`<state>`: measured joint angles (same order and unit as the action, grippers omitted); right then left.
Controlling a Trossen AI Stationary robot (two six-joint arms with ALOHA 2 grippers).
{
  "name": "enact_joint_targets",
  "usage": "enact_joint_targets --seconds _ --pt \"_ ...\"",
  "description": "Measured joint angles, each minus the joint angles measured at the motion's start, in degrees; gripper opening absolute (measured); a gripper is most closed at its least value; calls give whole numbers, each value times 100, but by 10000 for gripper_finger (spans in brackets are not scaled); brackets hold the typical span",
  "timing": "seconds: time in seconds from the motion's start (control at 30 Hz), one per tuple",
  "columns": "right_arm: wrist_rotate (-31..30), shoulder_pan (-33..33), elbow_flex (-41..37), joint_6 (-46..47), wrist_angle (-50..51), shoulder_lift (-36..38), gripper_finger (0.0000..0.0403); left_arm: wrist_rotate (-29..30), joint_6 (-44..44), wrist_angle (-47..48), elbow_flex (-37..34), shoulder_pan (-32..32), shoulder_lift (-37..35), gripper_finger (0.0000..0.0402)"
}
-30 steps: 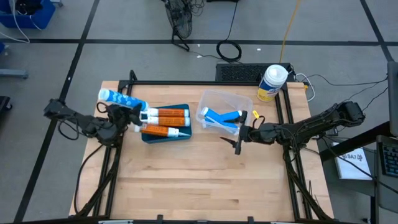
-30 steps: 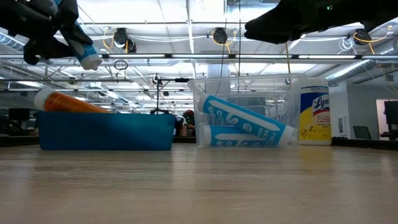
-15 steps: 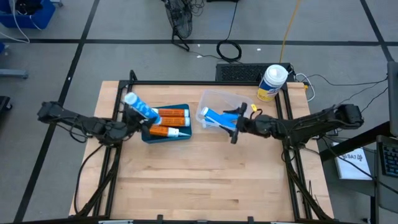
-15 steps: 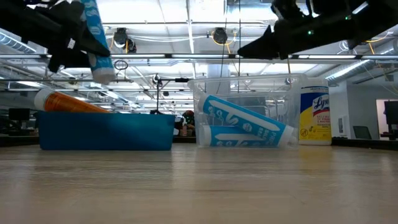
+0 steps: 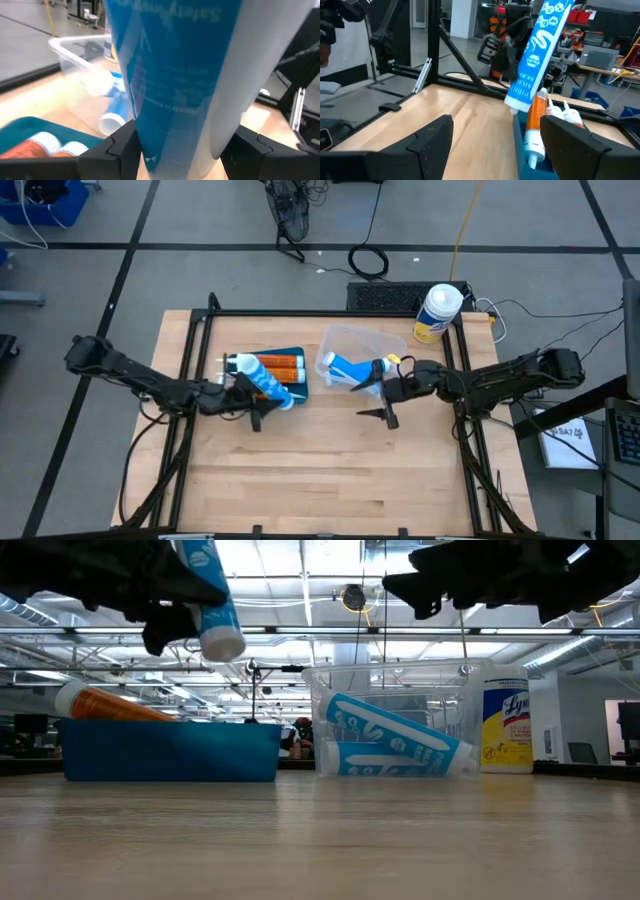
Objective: Pick & place silicon tubes, Sealant and Lysol wipes
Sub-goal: Put the blue sealant into the transparent bin
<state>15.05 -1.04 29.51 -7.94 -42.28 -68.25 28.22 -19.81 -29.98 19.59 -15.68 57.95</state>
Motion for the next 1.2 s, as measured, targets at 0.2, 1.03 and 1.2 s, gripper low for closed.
enact_joint_targets --seconds 0.2,1.03,1.2 --pt "2 39 -2 -26 -525 -504 294 -329 5 -102 478 24 1056 217" --pt "24 191 918 129 -2466 -2492 343 -595 728 2648 3835 60 3457 217" --pt "20 229 1065 126 -2391 -2522 336 -572 669 2749 3848 98 3467 217"
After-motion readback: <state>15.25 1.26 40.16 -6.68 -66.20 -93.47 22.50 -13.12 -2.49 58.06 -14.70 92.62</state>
